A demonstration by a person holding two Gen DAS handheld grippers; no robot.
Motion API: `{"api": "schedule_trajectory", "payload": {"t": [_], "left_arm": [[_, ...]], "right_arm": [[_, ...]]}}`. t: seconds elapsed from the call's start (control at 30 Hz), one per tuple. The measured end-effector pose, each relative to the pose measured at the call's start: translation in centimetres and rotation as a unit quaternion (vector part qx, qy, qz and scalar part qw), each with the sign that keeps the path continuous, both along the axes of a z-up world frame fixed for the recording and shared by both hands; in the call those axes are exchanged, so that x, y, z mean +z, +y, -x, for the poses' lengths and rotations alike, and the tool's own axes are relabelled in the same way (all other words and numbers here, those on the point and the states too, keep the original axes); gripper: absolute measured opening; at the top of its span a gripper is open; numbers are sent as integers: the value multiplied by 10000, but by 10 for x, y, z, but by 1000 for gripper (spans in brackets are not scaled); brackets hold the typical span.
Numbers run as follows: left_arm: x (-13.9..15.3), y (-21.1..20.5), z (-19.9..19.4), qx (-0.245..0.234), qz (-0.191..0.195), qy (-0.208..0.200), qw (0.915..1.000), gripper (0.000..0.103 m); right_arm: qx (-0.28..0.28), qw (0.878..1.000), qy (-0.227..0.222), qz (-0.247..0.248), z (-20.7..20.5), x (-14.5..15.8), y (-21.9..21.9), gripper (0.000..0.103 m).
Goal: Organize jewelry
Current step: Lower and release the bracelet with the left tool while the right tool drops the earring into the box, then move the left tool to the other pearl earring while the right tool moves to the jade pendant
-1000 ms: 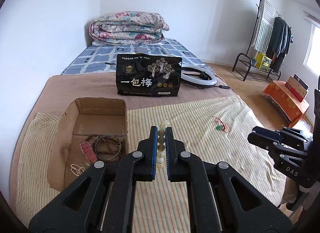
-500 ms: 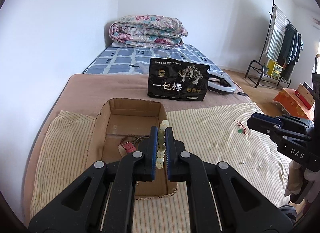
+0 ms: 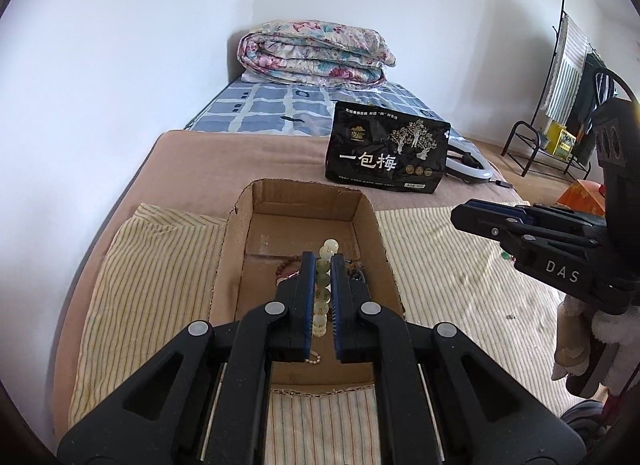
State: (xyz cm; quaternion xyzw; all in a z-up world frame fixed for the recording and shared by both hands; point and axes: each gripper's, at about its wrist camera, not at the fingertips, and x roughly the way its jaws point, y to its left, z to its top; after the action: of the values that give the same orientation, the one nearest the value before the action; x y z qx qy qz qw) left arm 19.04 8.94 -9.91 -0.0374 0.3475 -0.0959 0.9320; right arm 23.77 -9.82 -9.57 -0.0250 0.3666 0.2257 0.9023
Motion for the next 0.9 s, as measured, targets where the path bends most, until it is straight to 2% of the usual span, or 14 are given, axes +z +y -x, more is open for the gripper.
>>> {"api": "schedule_trajectory", "payload": {"t": [0.6,0.63,0.7,0.73,0.8,0.9], "left_arm": [[-40,16,-14,16,40,426,9991,5],[-41,16,-15,6,46,440,9990,5],[-42,17,-15,-7,74,472,9989,5],[-42,17,-15,-16,101,477,9988,5],[-41,17,-15,-38,110,463,9989,5],[-41,16,-15,-14,67,469,9989,12]], "right_arm": [[5,9989,448,-95,-43,-39,39,19],[5,9989,452,-90,-43,-40,40,21],[-12,9990,437,-87,-43,-40,40,32],[-25,9990,433,-85,-44,-41,41,34],[-64,9990,426,-88,-44,-40,41,46],[-121,9991,389,-132,-42,-37,37,50]]}}
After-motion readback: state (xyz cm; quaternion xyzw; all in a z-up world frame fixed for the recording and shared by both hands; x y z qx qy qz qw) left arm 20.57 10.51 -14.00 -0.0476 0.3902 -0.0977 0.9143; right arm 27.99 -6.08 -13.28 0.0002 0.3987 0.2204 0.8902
